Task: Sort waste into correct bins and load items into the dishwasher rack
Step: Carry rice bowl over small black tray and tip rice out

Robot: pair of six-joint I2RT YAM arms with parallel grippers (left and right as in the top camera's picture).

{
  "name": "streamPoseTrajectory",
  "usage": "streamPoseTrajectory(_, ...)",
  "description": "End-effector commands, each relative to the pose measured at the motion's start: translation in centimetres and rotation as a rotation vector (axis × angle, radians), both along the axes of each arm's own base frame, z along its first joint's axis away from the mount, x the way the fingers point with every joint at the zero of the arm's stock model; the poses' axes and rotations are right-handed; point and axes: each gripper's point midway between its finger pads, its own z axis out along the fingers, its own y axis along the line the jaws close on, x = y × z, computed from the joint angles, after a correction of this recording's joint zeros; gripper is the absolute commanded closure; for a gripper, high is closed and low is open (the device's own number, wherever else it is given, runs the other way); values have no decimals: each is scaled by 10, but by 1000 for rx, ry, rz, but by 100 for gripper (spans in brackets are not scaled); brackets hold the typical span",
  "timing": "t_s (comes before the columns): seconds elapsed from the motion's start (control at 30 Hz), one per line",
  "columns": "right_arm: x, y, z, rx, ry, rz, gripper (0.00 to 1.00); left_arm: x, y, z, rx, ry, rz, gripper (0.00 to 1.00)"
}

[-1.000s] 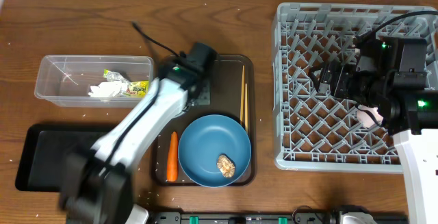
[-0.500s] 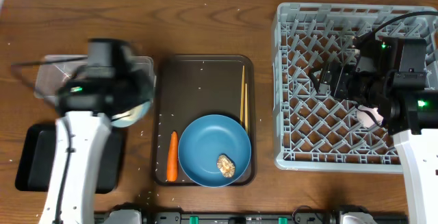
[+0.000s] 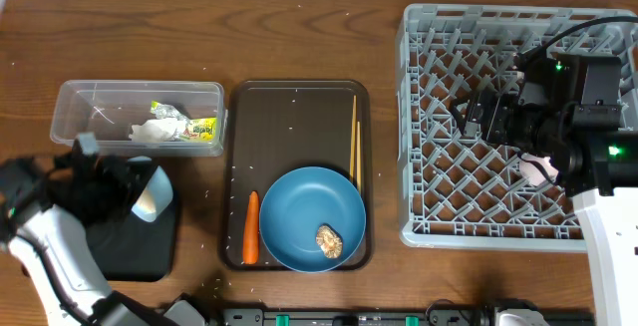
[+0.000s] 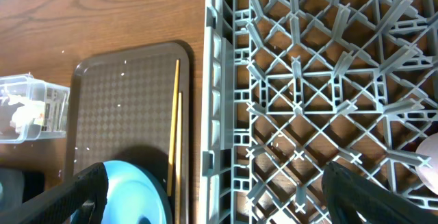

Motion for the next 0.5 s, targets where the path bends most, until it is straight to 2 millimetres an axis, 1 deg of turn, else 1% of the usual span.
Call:
streamPoseTrajectory(0.0,0,3,2,-11,-9,19,7,-5,1,22,-75,-265,-16,94)
streamPoseTrajectory(0.13,0,3,2,-11,-9,19,7,-22,18,31,-116,-464,74,94)
streamPoseTrajectory(0.3,0,3,2,-11,-9,20,7,-44,40,23,-147,-537,225,94)
streamPoseTrajectory(0.4,0,3,2,-11,-10,19,7,-51,46,18,-149,-535,273,94)
streamPoseTrajectory(0.47,0,3,2,-11,-10,19,7,-52,47,18,-148,-536,278,94)
